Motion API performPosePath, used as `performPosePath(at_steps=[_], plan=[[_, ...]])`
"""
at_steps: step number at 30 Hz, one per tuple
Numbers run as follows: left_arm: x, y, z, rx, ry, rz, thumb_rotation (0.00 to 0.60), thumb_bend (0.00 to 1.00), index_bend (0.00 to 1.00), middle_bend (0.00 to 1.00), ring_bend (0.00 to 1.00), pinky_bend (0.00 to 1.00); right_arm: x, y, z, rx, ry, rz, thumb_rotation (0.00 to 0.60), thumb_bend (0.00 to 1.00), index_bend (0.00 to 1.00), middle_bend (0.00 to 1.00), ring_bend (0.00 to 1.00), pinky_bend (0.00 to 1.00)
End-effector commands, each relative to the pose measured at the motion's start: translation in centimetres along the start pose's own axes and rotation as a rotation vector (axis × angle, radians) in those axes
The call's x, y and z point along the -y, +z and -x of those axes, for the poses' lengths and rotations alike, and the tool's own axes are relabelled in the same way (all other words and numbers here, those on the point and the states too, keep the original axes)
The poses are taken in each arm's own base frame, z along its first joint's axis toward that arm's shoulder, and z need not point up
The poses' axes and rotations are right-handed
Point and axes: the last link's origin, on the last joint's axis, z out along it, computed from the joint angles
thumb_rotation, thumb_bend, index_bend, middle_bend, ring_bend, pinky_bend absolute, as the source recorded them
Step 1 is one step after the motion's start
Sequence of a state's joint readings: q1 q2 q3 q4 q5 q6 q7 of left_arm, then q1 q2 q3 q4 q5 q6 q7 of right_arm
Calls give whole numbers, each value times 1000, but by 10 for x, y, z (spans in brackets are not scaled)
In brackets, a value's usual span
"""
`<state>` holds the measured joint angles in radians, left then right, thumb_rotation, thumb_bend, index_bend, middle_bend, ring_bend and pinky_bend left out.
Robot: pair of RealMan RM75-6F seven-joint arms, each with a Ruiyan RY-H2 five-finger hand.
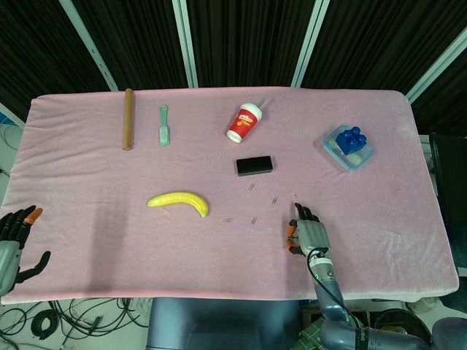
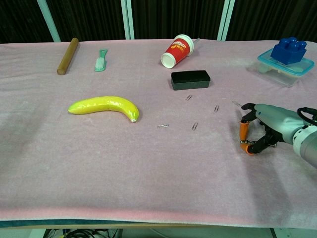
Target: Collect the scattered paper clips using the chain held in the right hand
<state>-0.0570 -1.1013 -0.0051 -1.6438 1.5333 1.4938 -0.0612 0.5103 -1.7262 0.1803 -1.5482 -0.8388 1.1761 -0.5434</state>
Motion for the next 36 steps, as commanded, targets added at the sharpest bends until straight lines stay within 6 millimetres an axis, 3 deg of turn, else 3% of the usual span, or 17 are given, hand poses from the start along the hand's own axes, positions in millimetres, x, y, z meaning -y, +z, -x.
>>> performPosePath(at_steps=[1,36], plan=[[0,0,0,0,0,0,600,357,102,38,0,0,0,0,0,1,1,-1,600,294,557,0,0,169],[0,0,0,2,2,1,600,357,103,38,0,0,1,0,-2,5,0,-2,600,311,557,0,0,169]])
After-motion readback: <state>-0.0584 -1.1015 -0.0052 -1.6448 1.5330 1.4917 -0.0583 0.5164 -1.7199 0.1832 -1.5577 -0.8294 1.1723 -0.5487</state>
